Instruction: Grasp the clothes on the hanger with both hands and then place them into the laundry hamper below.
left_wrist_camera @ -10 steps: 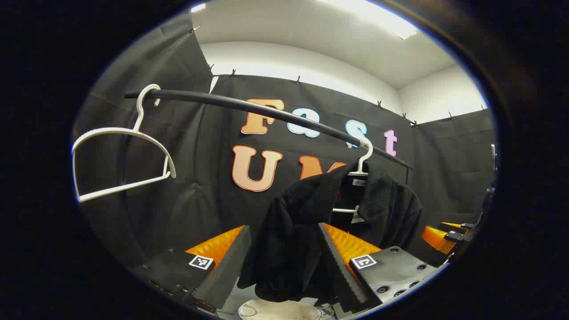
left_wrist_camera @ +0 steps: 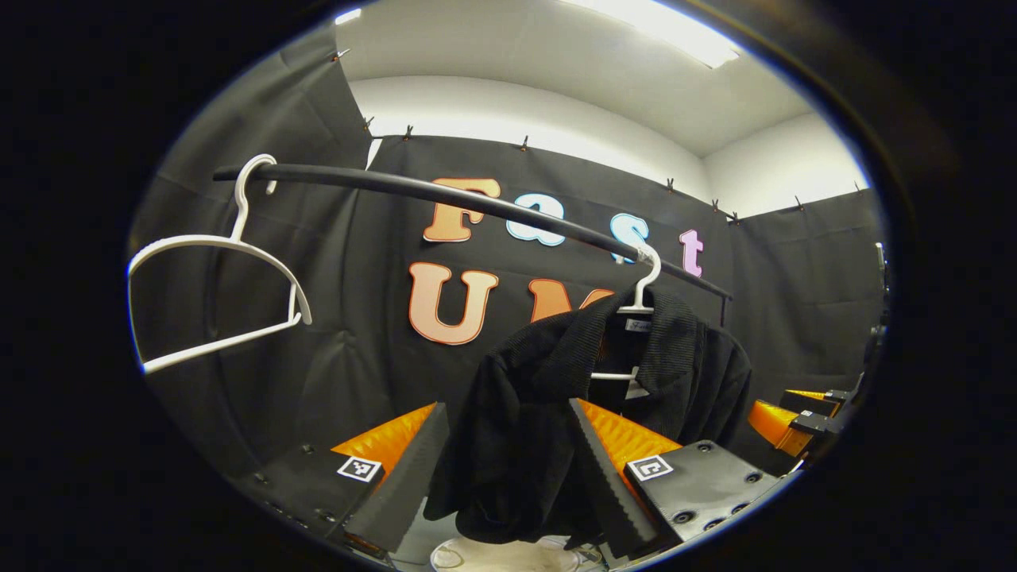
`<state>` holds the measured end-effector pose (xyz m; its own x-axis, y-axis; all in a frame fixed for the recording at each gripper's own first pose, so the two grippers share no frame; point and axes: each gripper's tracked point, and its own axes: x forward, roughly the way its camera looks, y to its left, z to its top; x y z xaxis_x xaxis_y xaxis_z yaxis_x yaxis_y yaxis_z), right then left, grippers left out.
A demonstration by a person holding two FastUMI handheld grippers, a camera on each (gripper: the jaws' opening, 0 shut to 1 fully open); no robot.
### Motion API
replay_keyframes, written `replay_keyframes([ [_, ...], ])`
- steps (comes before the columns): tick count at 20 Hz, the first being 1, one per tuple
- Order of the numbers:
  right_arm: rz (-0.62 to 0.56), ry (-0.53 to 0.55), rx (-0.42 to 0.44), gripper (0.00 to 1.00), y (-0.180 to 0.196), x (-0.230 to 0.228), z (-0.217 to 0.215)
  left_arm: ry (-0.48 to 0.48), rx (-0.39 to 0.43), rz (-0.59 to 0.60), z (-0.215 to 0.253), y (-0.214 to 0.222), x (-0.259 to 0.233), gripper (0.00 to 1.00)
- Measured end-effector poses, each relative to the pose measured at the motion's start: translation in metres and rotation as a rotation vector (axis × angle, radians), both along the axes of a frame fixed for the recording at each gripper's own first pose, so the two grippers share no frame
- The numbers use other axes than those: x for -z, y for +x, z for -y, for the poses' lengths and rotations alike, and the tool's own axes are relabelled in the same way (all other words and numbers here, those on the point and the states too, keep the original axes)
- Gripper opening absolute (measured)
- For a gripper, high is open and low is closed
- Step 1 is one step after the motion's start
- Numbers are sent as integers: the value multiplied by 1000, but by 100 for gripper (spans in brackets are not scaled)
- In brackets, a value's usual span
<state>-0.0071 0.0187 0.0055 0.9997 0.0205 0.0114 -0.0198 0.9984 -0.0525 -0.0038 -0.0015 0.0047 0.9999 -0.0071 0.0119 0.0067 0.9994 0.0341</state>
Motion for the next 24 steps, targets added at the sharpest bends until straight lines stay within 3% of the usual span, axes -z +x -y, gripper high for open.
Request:
replay_keyframes([
  [7, -19, -9, -30, 93, 1, 7, -14, -7, -30, 4, -5, -5, 0, 100],
  [8, -25, -6, -40, 92, 1, 10, -19, -5, -35, 1, -6, -5, 1, 96],
  [12, -53, 15, -96, 93, 4, 19, -43, 20, -47, -8, -9, -5, 7, 100],
  [14, -69, 4, -122, 93, 8, 26, -54, 22, -52, -17, -10, -5, 12, 97],
  [17, -95, 1, -150, 93, 19, 38, -66, 24, -58, -28, -13, -3, 17, 93],
  [18, -101, -1, -153, 93, 24, 41, -68, 25, -62, -29, -14, -3, 18, 97],
  [24, -139, 8, -157, 93, 56, 59, -80, 23, -72, -30, -21, -1, 21, 96],
])
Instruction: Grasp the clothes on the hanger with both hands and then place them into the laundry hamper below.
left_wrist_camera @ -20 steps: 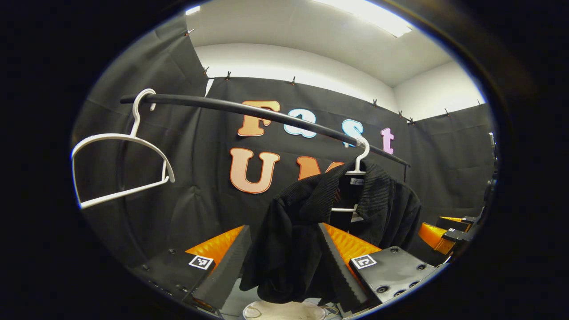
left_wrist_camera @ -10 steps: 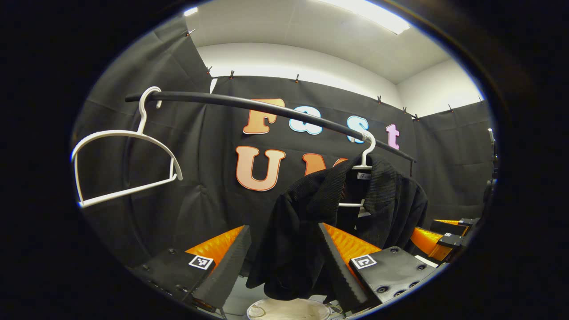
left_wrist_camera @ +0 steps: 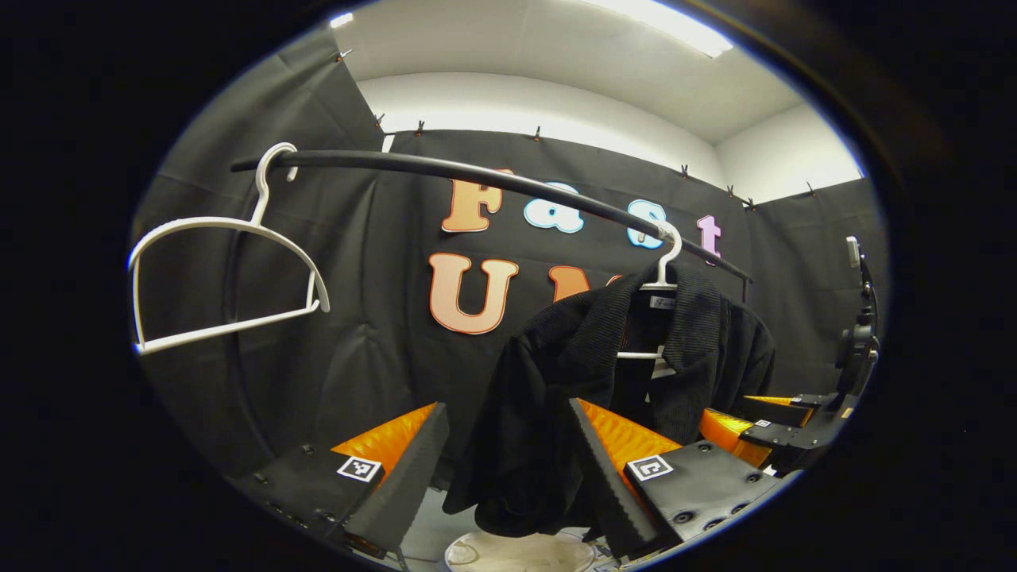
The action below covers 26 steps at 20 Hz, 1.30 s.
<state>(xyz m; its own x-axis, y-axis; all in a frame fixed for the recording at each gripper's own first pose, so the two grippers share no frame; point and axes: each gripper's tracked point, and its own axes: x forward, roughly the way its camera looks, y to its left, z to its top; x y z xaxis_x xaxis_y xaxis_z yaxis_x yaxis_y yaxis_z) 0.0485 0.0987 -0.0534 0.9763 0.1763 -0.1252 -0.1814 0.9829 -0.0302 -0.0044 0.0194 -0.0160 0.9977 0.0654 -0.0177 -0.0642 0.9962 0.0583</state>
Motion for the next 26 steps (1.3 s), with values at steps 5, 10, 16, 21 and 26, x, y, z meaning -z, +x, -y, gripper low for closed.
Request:
replay_keyframes([
  [5, -21, 8, -15, 93, 22, 12, -14, 6, -12, -11, -6, 5, 5, 97],
  [10, -35, 16, 8, 92, 48, 20, -16, 13, -22, -30, -9, 8, 13, 96],
  [16, -42, 30, -8, 81, 66, 22, -21, 6, -11, -50, -6, 19, 25, 97],
  [21, -45, 29, -18, 60, 72, 24, -20, 6, 7, -76, 5, 37, 40, 97],
  [26, -50, 37, -12, 27, 70, 23, -16, -7, 61, -88, 29, 60, 48, 97],
])
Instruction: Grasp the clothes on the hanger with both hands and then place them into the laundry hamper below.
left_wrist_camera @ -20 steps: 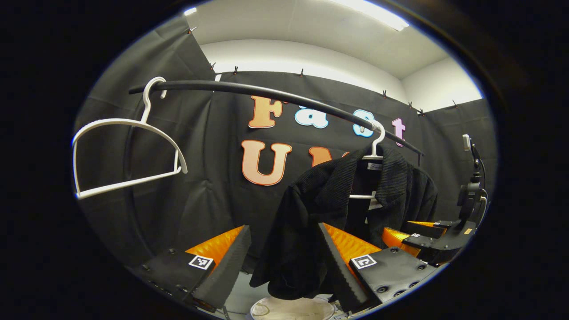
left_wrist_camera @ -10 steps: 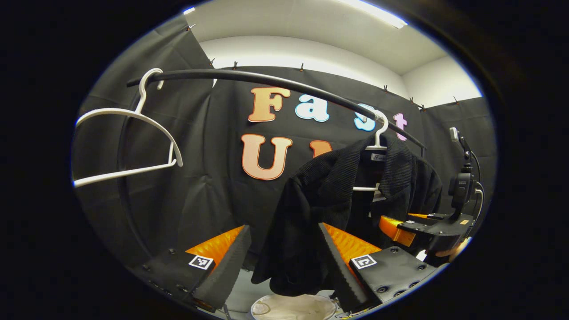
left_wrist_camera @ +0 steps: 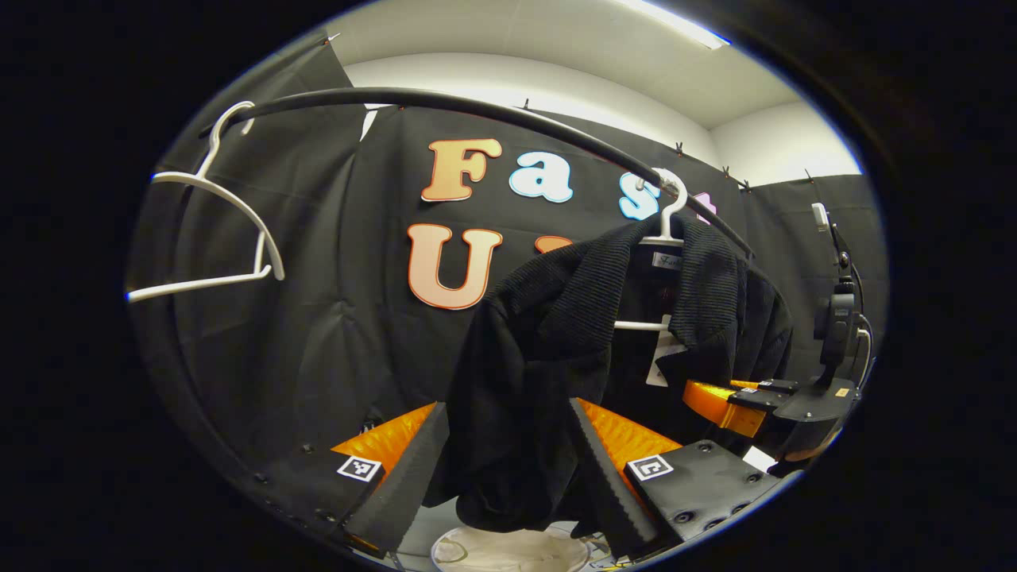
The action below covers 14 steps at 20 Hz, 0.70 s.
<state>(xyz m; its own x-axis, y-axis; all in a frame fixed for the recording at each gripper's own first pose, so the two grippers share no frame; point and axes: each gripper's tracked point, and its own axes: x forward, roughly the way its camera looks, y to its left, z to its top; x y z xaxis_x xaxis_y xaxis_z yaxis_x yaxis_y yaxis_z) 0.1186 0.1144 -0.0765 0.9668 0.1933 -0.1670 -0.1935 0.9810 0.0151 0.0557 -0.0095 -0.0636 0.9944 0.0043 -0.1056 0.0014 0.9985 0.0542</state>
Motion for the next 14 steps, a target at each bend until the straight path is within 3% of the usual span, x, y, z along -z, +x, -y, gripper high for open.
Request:
replay_keyframes([
  [1, -4, 3, 1, 32, -1, -1, 1, -1, 15, -4, 7, 5, 2, 97],
  [3, -12, 12, -4, 9, -5, -1, 2, -7, 42, -13, 20, 14, 7, 93],
  [4, -15, 12, -5, 14, -6, -2, 3, -8, 56, -18, 26, 18, 10, 93],
  [5, -13, 10, -5, 14, -8, -3, 5, -3, 66, -21, 30, 22, 14, 97],
  [14, -18, 40, -3, 5, -31, -24, 29, -4, 93, -74, 50, 63, 47, 95],
])
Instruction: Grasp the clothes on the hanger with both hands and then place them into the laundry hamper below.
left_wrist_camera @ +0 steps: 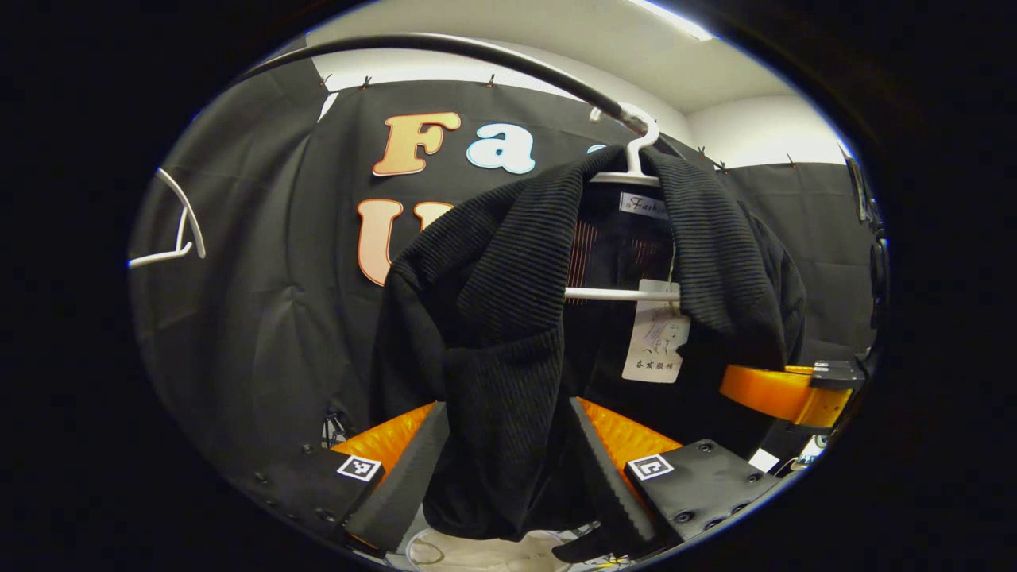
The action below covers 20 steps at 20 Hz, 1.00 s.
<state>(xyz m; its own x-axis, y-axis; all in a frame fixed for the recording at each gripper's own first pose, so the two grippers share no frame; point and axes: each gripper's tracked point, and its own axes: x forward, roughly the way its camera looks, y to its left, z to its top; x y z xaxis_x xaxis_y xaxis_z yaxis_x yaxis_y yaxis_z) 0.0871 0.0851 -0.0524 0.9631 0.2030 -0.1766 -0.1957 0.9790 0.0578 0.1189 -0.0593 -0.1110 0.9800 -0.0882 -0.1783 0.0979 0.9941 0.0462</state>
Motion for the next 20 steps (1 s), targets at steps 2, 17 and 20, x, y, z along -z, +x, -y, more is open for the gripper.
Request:
replay_keyframes([
  [2, 7, -4, 0, 4, -5, -7, 4, -1, -5, -8, 1, 7, 5, 100],
  [17, 88, 35, 30, 0, -29, -81, 40, 42, -22, 19, -10, 21, -8, 25],
  [20, 116, 21, 48, 1, -30, -97, 57, 64, -8, 13, -15, 16, -14, 10],
])
